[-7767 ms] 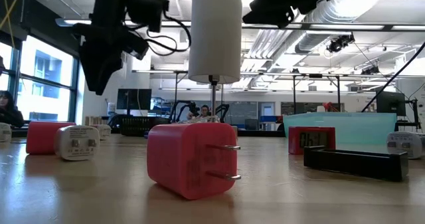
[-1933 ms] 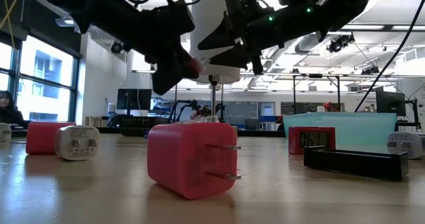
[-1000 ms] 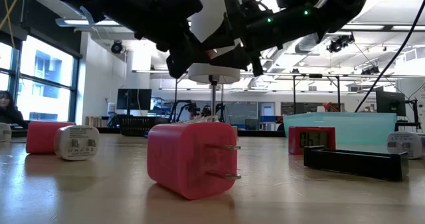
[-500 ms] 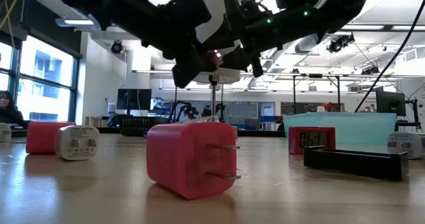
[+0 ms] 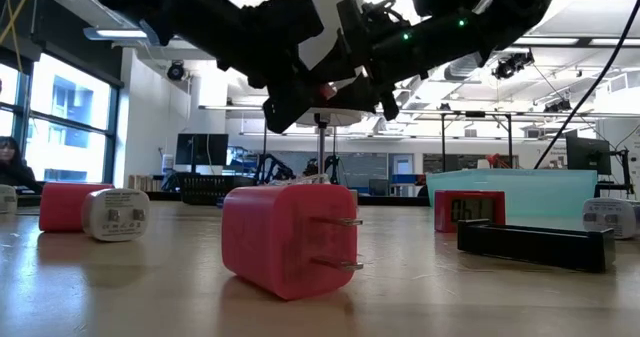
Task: Pick & Place Office items
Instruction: Put the pink white adapter into the green bin
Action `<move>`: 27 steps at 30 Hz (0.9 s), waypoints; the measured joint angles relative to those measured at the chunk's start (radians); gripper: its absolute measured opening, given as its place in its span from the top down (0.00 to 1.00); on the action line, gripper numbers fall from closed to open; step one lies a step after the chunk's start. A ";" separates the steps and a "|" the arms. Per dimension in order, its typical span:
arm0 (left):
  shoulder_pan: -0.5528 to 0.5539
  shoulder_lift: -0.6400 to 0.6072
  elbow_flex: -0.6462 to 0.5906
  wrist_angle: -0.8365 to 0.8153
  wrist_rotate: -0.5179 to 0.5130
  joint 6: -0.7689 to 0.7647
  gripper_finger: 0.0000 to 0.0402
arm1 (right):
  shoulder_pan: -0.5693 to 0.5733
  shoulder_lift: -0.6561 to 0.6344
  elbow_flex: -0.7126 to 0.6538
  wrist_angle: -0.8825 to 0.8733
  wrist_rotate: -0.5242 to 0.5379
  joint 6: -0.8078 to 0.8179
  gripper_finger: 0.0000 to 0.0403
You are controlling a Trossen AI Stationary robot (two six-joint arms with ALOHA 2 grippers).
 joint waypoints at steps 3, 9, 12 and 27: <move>0.000 -0.001 0.000 0.001 0.012 -0.003 0.70 | 0.000 0.000 0.000 -0.001 0.000 -0.003 0.49; 0.000 -0.001 0.000 -0.006 0.026 -0.005 0.69 | 0.000 0.000 0.000 -0.006 -0.010 -0.006 0.66; 0.000 -0.001 0.000 -0.007 0.029 -0.005 0.62 | 0.000 0.000 0.000 -0.007 -0.031 -0.011 0.70; -0.001 -0.001 0.000 -0.010 0.038 -0.227 0.55 | 0.002 -0.044 0.001 -0.118 -0.048 -0.039 0.70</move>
